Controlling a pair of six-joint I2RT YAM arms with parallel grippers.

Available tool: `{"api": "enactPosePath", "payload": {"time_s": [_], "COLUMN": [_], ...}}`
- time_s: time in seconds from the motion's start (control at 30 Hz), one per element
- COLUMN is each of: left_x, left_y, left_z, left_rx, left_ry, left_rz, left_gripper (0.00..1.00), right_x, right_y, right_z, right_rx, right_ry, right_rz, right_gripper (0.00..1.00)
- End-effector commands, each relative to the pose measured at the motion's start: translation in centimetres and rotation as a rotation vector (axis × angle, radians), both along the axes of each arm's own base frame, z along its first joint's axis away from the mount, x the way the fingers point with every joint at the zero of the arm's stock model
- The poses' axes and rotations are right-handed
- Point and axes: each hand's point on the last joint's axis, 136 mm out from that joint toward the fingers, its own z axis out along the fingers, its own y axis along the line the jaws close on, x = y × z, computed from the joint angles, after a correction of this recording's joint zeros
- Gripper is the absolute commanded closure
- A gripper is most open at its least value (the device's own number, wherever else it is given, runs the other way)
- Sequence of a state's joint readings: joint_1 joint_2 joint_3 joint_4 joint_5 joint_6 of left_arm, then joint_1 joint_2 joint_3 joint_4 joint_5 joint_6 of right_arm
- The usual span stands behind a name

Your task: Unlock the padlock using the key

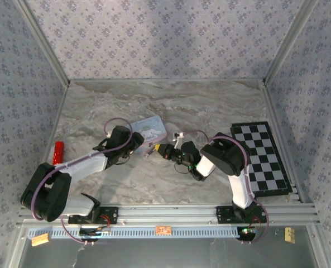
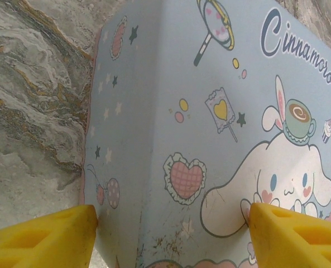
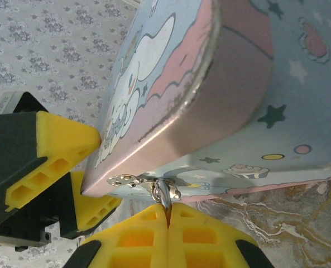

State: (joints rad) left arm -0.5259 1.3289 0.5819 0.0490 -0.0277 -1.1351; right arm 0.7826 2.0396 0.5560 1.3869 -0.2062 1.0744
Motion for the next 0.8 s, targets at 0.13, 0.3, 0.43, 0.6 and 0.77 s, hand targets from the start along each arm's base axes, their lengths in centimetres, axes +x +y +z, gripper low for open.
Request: {"api": "enactPosePath", "payload": {"time_s": [0.13,0.3,0.43,0.6,0.77], "left_x": [-1.3,-1.1,-1.0,-1.0,-0.6], "left_y": [-0.7,-0.9,-0.6,-0.6,-0.8], "left_z": [-0.4,-0.2,-0.2,-0.2,0.0], "left_rx": [-0.054,-0.053,-0.047,-0.046,-0.036], "left_ry": [0.024,0.023,0.019,0.019,0.013], "left_rz": [0.023,0.022,0.033,0.037,0.029], "left_gripper": [0.28,0.28,0.28,0.28,0.28], "right_x": [1.6,2.3,2.5,2.9,2.8], "right_y": [-0.5,-0.7,-1.3,-1.8,-2.1], "right_z": [2.7,2.1,2.2,2.3,2.5], "right_rx": [0.084,0.122,0.136,0.161,0.155], "right_ry": [0.002,0.071,0.089,0.115,0.104], "right_rz": [-0.083,-0.114,-0.153,-0.18,-0.184], "right_gripper": [1.0,1.0,1.0,1.0,1.0]}}
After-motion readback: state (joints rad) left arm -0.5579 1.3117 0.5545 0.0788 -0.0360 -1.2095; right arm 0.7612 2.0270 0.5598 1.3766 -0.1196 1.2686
